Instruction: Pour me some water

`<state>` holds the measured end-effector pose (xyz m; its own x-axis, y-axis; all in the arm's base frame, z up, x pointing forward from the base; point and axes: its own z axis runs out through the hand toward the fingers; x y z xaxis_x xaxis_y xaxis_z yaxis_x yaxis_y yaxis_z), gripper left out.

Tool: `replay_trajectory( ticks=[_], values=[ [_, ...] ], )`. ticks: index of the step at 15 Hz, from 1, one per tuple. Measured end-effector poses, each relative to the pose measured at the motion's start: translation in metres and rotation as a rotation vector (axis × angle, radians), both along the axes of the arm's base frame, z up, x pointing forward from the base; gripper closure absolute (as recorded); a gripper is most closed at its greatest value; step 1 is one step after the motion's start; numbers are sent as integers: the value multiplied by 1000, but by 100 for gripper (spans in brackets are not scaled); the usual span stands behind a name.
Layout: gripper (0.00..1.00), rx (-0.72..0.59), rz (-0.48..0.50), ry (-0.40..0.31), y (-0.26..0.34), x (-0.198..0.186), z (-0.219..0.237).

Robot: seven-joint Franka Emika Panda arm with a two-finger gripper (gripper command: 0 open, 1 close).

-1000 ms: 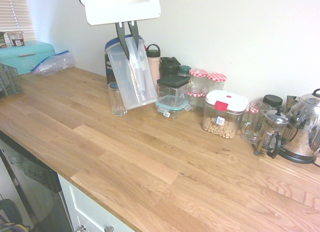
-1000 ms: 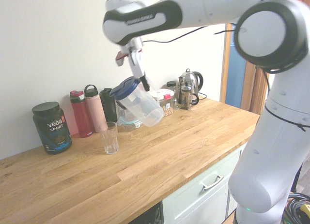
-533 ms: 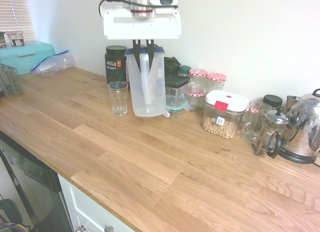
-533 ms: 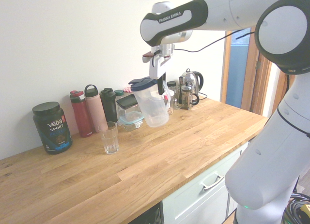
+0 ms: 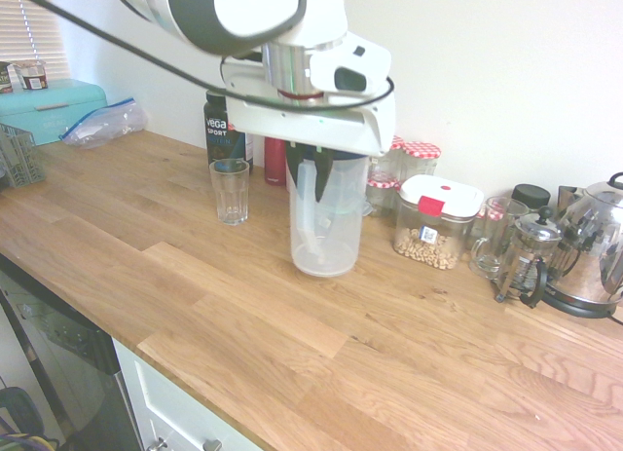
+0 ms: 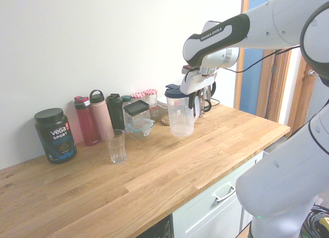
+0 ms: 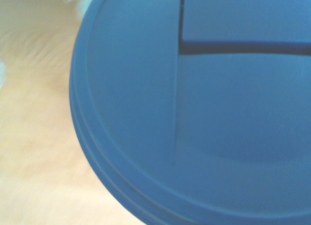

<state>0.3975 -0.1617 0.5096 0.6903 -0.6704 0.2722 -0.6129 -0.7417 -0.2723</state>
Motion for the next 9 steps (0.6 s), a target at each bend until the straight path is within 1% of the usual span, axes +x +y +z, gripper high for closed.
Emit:
replay_trajectory(
  ticks=[3,4,6,8,9],
  values=[
    [100,48,-150,-87,-14,0,-19],
    [100,63,-196,-100,-17,-2,-24],
    [100,80,-235,-83,-22,-7,-33],
    [100,99,-241,-40,-24,-11,-39],
    [100,102,-245,-29,-26,-13,-41]
  ],
)
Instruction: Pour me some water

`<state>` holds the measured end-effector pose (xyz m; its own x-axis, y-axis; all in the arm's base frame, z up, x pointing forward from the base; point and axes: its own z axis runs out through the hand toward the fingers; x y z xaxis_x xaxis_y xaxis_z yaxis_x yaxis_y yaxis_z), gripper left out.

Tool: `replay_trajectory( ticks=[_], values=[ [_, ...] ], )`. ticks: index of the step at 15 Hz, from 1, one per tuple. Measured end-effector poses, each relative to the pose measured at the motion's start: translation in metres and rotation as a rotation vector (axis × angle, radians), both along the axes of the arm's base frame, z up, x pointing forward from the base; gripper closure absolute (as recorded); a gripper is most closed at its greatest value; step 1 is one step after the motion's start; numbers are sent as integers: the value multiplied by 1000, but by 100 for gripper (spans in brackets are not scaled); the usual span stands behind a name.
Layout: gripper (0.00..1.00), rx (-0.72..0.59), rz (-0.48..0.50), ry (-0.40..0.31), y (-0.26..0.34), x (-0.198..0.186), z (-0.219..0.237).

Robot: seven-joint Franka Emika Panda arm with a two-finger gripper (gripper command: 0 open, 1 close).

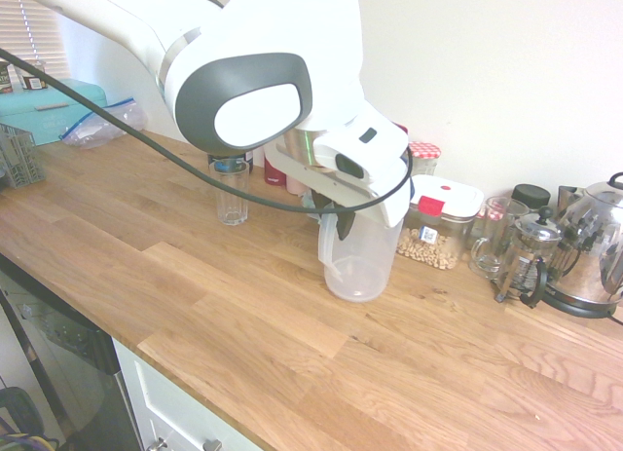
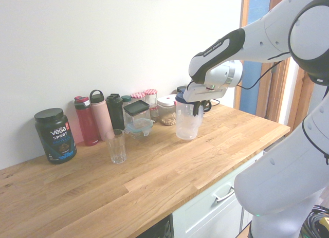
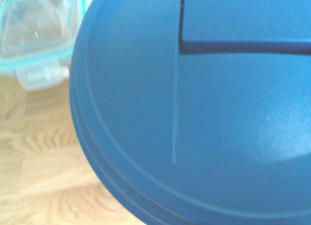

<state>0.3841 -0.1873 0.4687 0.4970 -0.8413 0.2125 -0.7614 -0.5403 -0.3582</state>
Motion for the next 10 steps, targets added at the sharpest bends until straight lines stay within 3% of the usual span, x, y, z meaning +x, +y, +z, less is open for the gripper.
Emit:
replay_trajectory(
  ticks=[1,2,10],
  values=[
    [100,-1,-2,5,-1,-1,-1],
    [0,-5,-2,11,-2,-2,-3],
    [0,-36,12,55,-3,-7,-12]
  ],
)
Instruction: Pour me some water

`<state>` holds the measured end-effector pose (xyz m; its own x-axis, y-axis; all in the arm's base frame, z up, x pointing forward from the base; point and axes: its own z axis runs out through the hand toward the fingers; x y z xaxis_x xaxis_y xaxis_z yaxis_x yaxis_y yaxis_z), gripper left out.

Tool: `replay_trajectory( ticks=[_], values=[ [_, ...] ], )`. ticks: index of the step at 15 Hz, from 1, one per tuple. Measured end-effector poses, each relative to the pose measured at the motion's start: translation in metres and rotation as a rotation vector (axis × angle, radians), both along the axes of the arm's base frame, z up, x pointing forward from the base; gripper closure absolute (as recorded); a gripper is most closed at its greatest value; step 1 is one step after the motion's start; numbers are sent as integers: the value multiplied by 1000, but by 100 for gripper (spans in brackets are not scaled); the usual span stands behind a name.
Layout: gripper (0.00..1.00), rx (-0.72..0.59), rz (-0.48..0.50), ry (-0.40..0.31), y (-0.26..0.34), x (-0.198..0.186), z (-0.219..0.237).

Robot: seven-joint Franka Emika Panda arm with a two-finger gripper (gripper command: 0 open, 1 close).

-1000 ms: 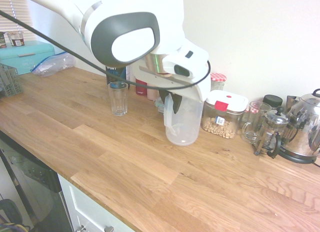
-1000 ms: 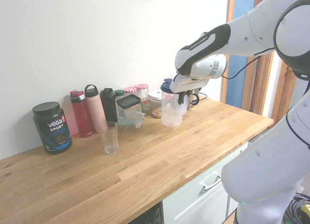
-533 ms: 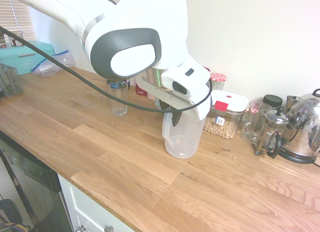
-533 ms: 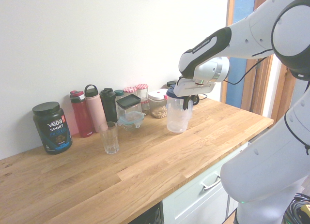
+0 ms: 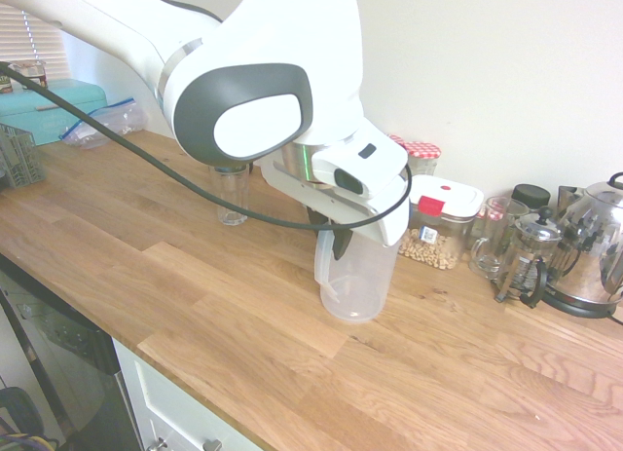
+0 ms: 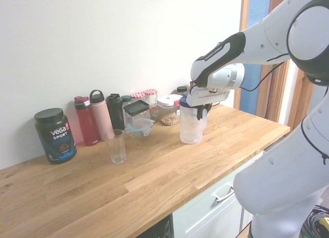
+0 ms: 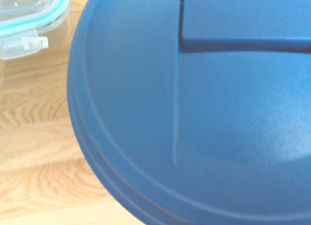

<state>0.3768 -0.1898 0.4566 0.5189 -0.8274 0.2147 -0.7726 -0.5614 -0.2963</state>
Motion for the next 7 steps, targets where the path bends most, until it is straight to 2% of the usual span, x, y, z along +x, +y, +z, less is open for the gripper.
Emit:
replay_trajectory(
  ticks=[3,7],
  values=[
    [0,-22,11,28,-2,-3,-1],
    [0,-18,49,122,9,-15,11]
  ],
)
